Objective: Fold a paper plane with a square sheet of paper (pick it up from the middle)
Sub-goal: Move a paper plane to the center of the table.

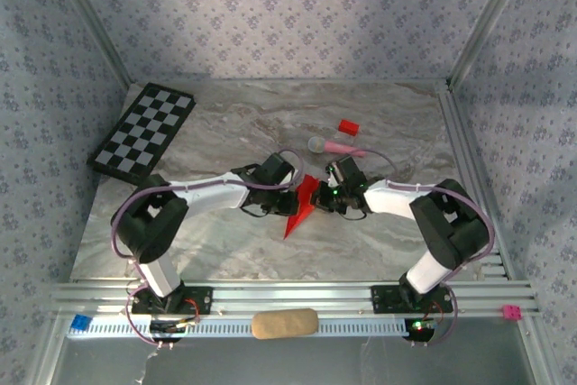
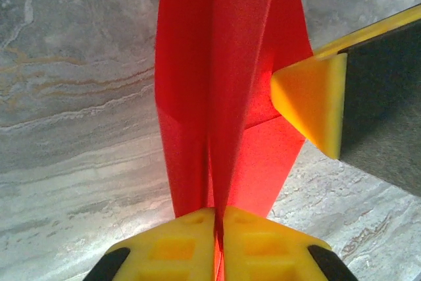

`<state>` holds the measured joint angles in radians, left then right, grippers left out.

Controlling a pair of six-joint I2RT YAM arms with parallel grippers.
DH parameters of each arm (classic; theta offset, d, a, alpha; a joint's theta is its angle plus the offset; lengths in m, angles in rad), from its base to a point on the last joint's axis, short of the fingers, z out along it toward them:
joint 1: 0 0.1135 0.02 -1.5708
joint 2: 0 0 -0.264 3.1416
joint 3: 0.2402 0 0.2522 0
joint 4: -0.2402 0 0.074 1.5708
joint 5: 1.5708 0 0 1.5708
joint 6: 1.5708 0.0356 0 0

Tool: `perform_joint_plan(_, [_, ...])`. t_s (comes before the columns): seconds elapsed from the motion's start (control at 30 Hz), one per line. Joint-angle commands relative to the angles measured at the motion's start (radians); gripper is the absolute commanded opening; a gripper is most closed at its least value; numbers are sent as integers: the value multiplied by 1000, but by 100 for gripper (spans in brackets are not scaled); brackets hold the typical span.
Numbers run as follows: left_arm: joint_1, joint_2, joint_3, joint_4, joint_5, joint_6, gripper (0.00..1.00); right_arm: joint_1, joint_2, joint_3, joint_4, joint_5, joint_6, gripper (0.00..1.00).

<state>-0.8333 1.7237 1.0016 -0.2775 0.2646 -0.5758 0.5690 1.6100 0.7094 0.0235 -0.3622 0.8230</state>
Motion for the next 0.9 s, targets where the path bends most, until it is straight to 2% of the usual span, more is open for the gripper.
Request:
perform_joint_plan(0.0, [-6,17,40,-36,8,19,15,-2,22,6,22,-23,-5,5])
perform_joint_plan(0.17, [-7,23,44,-43,-4,25,20,-3,25,4,34,-27,-9,5])
perform_joint_plan(0.87, [-23,57,60,-68,-29,45,26,-3,22,6,29,-33,-13,5])
